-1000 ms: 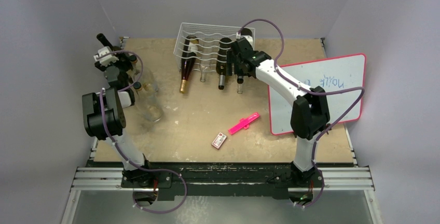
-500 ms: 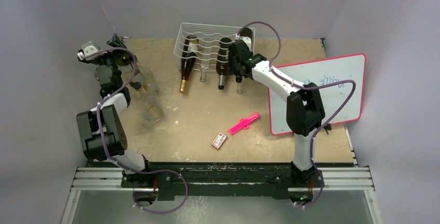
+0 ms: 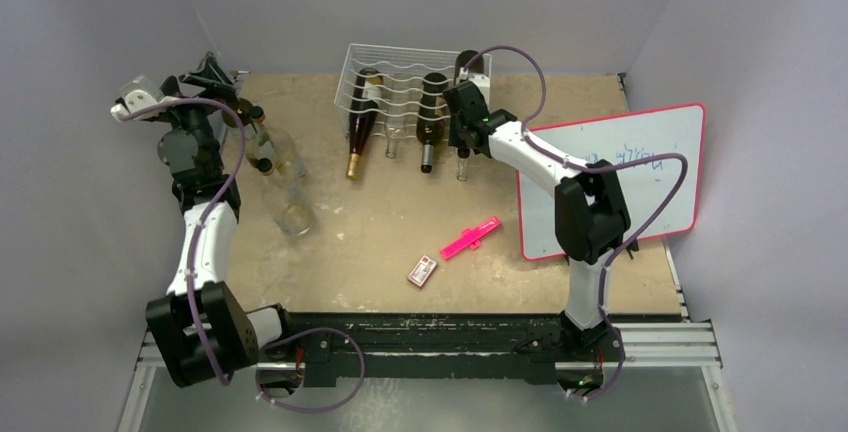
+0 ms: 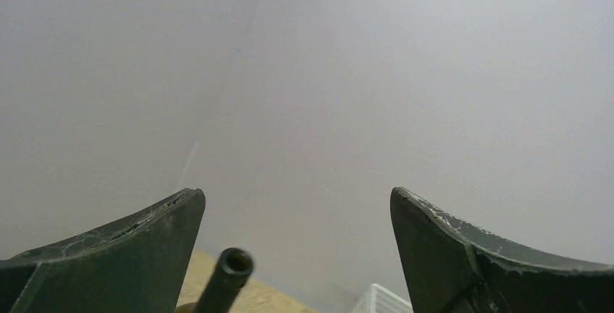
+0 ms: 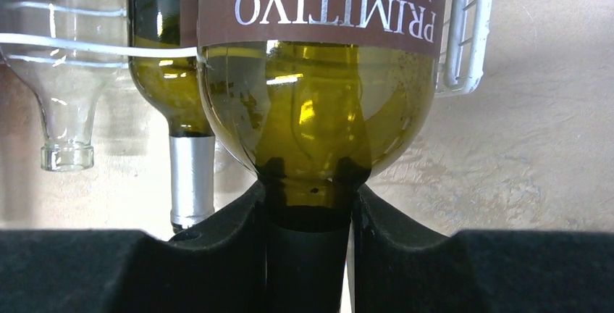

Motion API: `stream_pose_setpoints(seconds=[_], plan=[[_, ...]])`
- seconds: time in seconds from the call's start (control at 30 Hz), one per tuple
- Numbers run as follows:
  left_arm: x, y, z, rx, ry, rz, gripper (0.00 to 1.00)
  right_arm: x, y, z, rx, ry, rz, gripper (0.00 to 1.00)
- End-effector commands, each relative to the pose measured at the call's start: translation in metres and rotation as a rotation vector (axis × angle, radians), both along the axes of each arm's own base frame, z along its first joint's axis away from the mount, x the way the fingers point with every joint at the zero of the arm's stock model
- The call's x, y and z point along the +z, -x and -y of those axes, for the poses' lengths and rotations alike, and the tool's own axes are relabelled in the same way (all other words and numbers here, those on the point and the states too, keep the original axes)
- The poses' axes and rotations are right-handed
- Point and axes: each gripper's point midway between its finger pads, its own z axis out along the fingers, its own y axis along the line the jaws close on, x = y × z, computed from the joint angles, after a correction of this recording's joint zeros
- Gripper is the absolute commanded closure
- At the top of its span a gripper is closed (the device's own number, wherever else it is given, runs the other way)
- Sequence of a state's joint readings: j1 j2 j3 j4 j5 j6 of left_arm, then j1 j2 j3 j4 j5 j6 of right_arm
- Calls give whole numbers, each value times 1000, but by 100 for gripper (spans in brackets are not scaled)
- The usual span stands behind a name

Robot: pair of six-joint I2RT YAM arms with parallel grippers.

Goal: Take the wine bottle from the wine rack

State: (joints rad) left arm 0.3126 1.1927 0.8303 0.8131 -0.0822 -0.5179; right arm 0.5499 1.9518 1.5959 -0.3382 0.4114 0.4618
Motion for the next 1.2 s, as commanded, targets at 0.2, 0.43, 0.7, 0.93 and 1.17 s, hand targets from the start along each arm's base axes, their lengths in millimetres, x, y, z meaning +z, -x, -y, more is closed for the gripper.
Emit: stream_pose_setpoints(seconds=[0.2, 0.43, 0.7, 0.93, 1.17], plan=[[42, 29, 143, -387, -172, 9, 0, 134, 16, -39, 283, -180, 243, 100], [8, 49, 222, -620, -372, -48, 7, 183, 59, -45, 494, -238, 286, 100], [-42, 110, 306, -846, -980, -109, 0, 151, 149, -33, 692, -282, 83, 100], [-75, 134, 358, -945, -1305, -113, 0, 138, 206, -22, 782, -356, 12, 100], [-106, 144, 400, -885, -1544, -144, 0, 122, 233, -21, 823, -410, -41, 100]])
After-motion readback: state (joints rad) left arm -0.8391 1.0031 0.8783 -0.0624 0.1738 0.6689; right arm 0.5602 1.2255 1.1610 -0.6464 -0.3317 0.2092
